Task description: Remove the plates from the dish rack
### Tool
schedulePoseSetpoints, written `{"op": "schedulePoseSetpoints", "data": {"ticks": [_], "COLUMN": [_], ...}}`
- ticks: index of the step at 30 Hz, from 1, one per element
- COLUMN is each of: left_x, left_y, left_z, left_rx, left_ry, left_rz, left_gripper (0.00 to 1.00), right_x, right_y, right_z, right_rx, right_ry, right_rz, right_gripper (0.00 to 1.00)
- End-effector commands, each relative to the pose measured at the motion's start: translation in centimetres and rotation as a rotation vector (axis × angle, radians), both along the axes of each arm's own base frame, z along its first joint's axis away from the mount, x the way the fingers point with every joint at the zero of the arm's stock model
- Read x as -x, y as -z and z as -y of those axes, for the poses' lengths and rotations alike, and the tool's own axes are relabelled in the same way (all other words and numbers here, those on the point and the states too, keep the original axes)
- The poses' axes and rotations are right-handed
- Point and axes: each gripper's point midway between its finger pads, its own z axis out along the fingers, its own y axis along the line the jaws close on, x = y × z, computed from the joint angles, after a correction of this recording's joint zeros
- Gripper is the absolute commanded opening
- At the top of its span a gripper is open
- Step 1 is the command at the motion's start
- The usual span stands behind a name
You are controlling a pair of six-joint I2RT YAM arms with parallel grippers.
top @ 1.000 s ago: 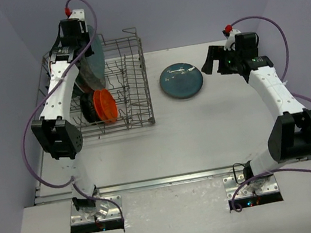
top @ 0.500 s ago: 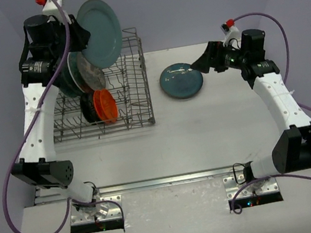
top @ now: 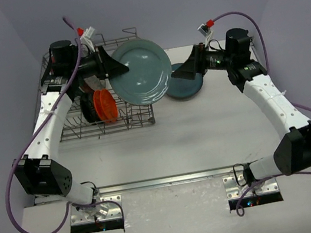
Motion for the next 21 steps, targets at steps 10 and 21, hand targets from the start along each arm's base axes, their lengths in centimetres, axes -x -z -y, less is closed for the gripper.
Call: {"op": "schedulePoseSetpoints", "data": {"ticks": [10,21], "left_x": [4.4,2.6], "left_y": [-3.1,-2.0], "left_z": [2.8,2.2], "left_rx": [0.146,0.094], "left_ry": [0.247,0.140], "left_rz": [0.093,0.066], "left_gripper": [0.00,0.82], "right_x": [-1.5,-0.6], "right_y": [0.9,0.8], "right_z": [-4.8,-4.0], "right_rx": [-0.012,-0.081], "right_ry": [-0.080,-0.083], "right_rz": [-0.061,-0.140], "right_gripper": [0.76,0.00]}}
